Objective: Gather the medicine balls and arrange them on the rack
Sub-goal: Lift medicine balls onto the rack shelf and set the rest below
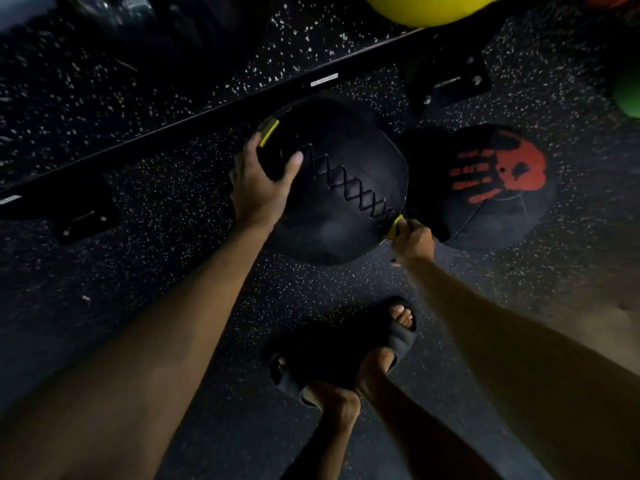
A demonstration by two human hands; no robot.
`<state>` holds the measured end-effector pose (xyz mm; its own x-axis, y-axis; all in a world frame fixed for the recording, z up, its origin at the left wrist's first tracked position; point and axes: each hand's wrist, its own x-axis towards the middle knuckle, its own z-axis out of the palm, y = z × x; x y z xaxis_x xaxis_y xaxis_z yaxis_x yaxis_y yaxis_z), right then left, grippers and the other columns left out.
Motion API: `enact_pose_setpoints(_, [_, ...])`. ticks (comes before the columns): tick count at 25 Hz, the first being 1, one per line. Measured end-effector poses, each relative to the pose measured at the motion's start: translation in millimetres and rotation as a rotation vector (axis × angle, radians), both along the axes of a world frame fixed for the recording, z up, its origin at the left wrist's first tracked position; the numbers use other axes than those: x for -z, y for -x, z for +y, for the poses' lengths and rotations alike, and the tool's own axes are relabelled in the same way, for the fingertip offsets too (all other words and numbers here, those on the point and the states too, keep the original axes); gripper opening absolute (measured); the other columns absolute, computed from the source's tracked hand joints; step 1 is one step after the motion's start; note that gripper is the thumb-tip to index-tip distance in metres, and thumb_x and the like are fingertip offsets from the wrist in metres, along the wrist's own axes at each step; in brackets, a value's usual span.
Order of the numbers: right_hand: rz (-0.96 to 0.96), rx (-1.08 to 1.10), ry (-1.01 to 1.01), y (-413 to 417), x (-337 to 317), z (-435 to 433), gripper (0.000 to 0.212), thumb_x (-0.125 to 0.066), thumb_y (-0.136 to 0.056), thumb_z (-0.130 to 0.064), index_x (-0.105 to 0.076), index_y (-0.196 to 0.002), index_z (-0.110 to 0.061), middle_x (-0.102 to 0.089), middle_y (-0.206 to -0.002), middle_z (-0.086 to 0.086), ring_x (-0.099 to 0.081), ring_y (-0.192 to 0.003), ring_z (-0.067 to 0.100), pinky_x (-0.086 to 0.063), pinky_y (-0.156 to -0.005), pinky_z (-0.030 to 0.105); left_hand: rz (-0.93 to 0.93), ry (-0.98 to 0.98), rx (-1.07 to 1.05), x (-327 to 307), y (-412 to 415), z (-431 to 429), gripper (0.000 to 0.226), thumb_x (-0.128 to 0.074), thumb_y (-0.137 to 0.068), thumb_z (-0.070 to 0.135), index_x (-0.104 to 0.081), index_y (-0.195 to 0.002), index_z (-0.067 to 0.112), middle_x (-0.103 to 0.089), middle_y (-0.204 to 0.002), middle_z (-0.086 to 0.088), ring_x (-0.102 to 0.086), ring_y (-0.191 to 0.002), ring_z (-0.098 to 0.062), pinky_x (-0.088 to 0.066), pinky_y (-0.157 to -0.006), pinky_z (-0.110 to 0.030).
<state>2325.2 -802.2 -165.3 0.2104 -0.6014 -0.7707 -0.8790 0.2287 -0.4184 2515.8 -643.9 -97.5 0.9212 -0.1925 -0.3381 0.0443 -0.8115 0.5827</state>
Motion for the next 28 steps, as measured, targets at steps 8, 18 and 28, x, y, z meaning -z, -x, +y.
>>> enact_pose_setpoints(8, [-0.047, -0.076, 0.05, -11, -20, 23, 0.036, -0.045, -0.106, -0.031, -0.062, -0.111, 0.0, -0.066, -0.114, 0.027, -0.063, -0.107, 0.041, -0.048, -0.088, 0.041, -0.163, -0.358, 0.204, -7, -39, 21, 0.025, -0.048, -0.104, 0.029, -0.057, -0.116, 0.008, -0.067, -0.111, -0.013, -0.064, -0.104, -0.031, -0.048, -0.079, -0.04])
enact_pose_setpoints(18, [-0.048, -0.173, 0.093, 19, -13, 90, 0.034, -0.043, -0.107, -0.029, -0.062, -0.112, -0.001, -0.066, -0.106, 0.024, -0.062, -0.099, 0.04, -0.032, -0.068, 0.033, 0.048, -0.414, 0.264, 5, -57, 50, 0.042, -0.029, -0.105, 0.044, -0.058, -0.111, 0.015, -0.068, -0.102, -0.018, -0.069, -0.088, -0.04, -0.056, -0.082, -0.049])
enact_pose_setpoints(28, [-0.101, -0.251, 0.215, 53, -33, 118, 0.026, -0.053, -0.1, -0.019, -0.061, -0.112, 0.003, -0.064, -0.103, 0.031, -0.061, -0.094, 0.048, -0.045, -0.08, 0.048, 0.095, -0.223, 0.123, 1, -33, 84, 0.055, -0.052, -0.098, 0.051, -0.039, -0.137, 0.014, -0.058, -0.129, -0.014, -0.06, -0.108, -0.034, -0.041, -0.072, -0.035])
